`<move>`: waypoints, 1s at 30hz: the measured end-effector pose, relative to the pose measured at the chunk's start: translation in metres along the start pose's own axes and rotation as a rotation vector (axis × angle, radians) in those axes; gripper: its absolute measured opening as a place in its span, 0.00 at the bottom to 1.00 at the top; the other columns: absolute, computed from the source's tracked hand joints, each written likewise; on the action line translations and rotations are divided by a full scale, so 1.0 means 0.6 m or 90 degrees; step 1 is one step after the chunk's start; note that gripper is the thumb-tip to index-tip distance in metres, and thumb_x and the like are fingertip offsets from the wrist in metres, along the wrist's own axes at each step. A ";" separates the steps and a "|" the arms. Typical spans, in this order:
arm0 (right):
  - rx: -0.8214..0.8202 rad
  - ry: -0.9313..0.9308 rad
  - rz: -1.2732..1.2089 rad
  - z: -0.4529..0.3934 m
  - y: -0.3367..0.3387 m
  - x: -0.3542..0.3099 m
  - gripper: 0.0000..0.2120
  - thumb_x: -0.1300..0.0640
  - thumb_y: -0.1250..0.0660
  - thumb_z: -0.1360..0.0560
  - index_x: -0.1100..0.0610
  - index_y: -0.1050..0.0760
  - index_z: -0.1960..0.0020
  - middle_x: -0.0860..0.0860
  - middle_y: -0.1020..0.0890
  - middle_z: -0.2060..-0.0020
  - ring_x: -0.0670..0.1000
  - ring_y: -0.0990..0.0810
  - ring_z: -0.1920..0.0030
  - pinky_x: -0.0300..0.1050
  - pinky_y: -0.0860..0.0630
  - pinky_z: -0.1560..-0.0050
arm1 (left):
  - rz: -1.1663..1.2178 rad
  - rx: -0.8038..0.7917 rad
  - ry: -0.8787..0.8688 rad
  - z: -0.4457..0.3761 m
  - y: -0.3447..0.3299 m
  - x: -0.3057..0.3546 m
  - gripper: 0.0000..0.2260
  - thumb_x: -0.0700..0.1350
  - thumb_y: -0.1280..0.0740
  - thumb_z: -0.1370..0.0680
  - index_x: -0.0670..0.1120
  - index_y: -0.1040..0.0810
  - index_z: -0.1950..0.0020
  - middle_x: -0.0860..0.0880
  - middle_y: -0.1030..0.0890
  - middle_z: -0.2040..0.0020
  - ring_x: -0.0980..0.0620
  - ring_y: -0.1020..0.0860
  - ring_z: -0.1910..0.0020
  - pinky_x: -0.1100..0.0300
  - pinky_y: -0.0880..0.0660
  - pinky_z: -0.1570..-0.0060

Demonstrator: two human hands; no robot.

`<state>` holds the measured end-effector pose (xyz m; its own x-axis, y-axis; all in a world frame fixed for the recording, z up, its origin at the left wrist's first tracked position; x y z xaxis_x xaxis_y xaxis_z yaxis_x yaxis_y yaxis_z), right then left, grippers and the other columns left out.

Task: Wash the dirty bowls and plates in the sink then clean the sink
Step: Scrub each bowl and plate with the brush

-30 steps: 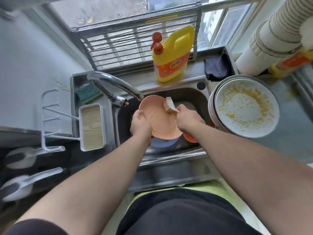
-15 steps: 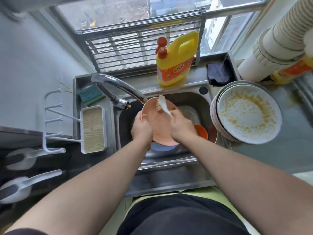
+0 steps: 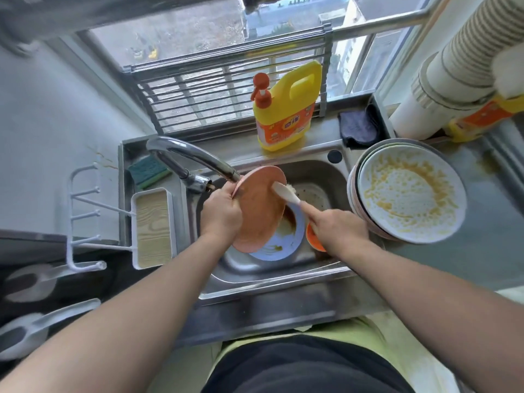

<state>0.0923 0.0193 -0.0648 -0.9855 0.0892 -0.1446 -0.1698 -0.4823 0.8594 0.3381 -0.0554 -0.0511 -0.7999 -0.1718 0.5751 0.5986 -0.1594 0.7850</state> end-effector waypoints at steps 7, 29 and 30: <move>-0.046 0.065 0.103 0.025 -0.039 0.007 0.39 0.60 0.44 0.17 0.28 0.58 0.20 0.51 0.18 0.48 0.61 0.16 0.52 0.50 0.27 0.62 | -0.082 -0.087 -0.032 -0.023 0.022 0.003 0.18 0.57 0.42 0.14 0.51 0.19 0.33 0.41 0.15 0.41 0.36 0.20 0.39 0.46 0.24 0.41; 0.025 0.091 -0.216 0.019 0.044 -0.089 0.16 0.43 0.48 0.14 0.34 0.42 0.27 0.58 0.15 0.51 0.64 0.17 0.51 0.54 0.24 0.56 | 0.228 -0.075 0.118 0.009 -0.015 -0.002 0.17 0.63 0.44 0.14 0.57 0.22 0.37 0.56 0.18 0.48 0.50 0.22 0.47 0.54 0.27 0.44; 0.002 0.116 -0.240 0.031 0.036 -0.106 0.16 0.44 0.48 0.14 0.35 0.41 0.27 0.58 0.15 0.50 0.64 0.17 0.50 0.54 0.24 0.55 | 0.252 -0.065 0.148 0.003 -0.019 -0.004 0.16 0.65 0.43 0.15 0.58 0.22 0.41 0.56 0.18 0.51 0.51 0.20 0.50 0.53 0.25 0.45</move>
<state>0.1515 0.0195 -0.0281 -0.8392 0.1040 -0.5338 -0.5198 -0.4420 0.7311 0.3333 -0.0512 -0.0611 -0.4846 -0.4502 0.7500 0.8666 -0.1308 0.4815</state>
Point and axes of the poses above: each hand's wrist, its own z-axis away from the middle knuckle, its own y-axis out of the back of the hand, x = y × z, the point moved 2 cm from there along -z, towards the middle knuckle
